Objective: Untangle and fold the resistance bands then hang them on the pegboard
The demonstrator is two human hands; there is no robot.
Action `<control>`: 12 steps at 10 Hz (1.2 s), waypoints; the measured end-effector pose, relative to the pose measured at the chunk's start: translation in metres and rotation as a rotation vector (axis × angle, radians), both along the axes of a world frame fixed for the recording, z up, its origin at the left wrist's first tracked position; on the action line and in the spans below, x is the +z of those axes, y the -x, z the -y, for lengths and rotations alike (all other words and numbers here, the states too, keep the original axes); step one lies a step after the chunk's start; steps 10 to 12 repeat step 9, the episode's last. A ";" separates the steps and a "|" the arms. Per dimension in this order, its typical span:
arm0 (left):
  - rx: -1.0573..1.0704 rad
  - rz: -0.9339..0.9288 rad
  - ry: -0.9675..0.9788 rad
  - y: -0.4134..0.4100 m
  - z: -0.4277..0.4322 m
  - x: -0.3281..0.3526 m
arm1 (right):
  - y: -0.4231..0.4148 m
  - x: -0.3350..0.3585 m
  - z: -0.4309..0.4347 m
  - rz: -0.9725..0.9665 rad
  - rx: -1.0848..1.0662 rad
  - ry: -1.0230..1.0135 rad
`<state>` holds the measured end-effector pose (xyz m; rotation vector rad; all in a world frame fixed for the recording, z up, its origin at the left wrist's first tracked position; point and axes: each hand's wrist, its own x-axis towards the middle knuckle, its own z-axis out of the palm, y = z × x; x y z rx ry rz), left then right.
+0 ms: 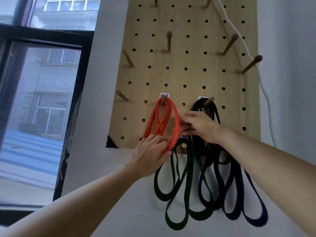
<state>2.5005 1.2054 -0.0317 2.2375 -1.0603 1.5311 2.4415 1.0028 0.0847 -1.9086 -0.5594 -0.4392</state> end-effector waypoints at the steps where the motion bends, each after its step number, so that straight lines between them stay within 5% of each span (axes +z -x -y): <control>1: 0.100 0.064 -0.043 -0.007 -0.016 -0.012 | -0.003 -0.003 -0.012 0.101 -0.053 -0.013; 2: 0.305 0.150 -0.122 -0.009 -0.028 -0.018 | -0.009 -0.003 -0.018 0.410 -0.262 0.200; 3: 0.455 0.134 -0.151 -0.009 -0.034 -0.020 | -0.015 -0.004 -0.021 0.525 -0.260 0.528; 5: 0.362 -0.130 -0.244 -0.019 -0.042 -0.033 | -0.034 0.000 -0.012 0.377 -0.624 1.095; 8: -0.023 -0.225 -0.200 0.008 -0.047 -0.050 | -0.013 0.001 0.001 0.341 -0.597 1.113; 12: -0.069 -0.285 -0.107 0.020 -0.050 -0.046 | -0.004 -0.003 0.007 0.346 -0.564 1.049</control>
